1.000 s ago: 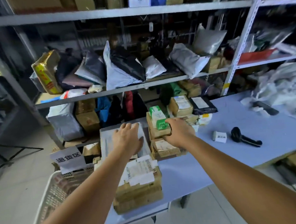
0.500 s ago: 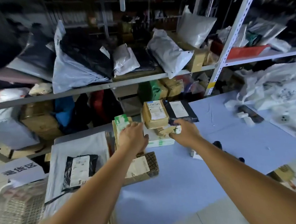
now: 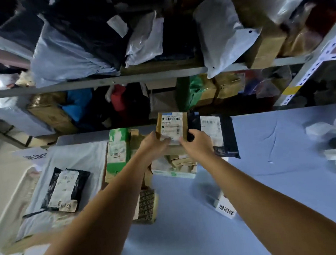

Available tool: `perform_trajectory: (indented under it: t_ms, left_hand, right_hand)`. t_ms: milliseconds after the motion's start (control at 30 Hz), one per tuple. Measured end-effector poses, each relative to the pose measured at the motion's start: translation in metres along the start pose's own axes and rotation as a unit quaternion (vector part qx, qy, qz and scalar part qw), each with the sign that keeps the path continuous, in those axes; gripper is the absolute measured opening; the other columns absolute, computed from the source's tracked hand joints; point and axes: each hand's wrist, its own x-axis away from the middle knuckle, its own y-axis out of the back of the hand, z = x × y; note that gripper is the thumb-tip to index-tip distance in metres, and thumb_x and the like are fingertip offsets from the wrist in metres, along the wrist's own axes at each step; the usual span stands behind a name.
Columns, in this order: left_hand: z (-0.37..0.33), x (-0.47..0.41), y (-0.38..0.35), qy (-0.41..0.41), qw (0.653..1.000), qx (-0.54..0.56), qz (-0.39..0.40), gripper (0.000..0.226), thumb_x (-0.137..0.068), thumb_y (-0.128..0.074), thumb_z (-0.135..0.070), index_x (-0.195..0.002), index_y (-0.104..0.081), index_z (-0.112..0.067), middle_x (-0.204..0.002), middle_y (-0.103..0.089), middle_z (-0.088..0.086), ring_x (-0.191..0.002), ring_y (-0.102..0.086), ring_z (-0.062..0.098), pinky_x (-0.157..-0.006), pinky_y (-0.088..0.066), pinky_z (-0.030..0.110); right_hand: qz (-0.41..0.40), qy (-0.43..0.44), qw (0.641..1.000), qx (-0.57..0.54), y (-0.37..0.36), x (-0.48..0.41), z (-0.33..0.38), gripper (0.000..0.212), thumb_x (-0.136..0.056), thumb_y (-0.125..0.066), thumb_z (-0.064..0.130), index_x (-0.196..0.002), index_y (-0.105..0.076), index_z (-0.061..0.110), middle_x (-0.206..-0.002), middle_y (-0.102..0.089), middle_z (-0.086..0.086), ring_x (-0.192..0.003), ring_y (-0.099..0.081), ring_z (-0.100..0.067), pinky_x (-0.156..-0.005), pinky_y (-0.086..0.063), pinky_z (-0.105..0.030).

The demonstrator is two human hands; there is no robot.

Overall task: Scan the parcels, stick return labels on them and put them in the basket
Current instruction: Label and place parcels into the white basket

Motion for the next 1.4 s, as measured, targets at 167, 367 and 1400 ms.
perform_trajectory:
  t_ms: [167,367,1400]
  left_hand:
    - [0.006,0.009,-0.017,0.0,0.998,0.046,-0.047,0.022,-0.09,-0.065,-0.039,-0.099,-0.05,-0.027,-0.085,-0.053,-0.012,-0.072,-0.051,0.004,-0.054,-0.034,0.02]
    - [0.015,0.058,-0.031,-0.029,0.988,0.079,-0.131,0.025,-0.09,-0.067,-0.039,-0.078,-0.048,-0.029,-0.073,-0.056,-0.014,-0.063,-0.051,-0.003,-0.05,-0.031,0.016]
    - [0.087,0.278,-0.216,0.122,0.98,0.147,-0.065,0.052,-0.072,-0.08,-0.047,-0.108,-0.055,-0.018,-0.108,-0.066,-0.003,-0.103,-0.063,0.019,-0.077,-0.049,0.03]
  right_hand:
    - [0.029,0.042,0.999,-0.016,0.008,-0.007,-0.004,0.048,-0.089,-0.069,0.035,-0.133,-0.062,0.018,-0.126,-0.067,0.0,-0.114,-0.062,-0.022,-0.095,-0.052,-0.035]
    - [0.034,0.086,0.995,-0.024,0.022,0.026,-0.006,0.053,-0.088,-0.071,0.035,-0.137,-0.058,0.017,-0.126,-0.066,-0.002,-0.114,-0.062,-0.022,-0.096,-0.052,-0.038]
    - [0.133,-0.009,0.99,0.042,0.032,0.234,-0.182,0.027,-0.086,-0.072,0.024,-0.112,-0.071,0.015,-0.111,-0.073,0.001,-0.102,-0.068,-0.016,-0.088,-0.053,-0.031]
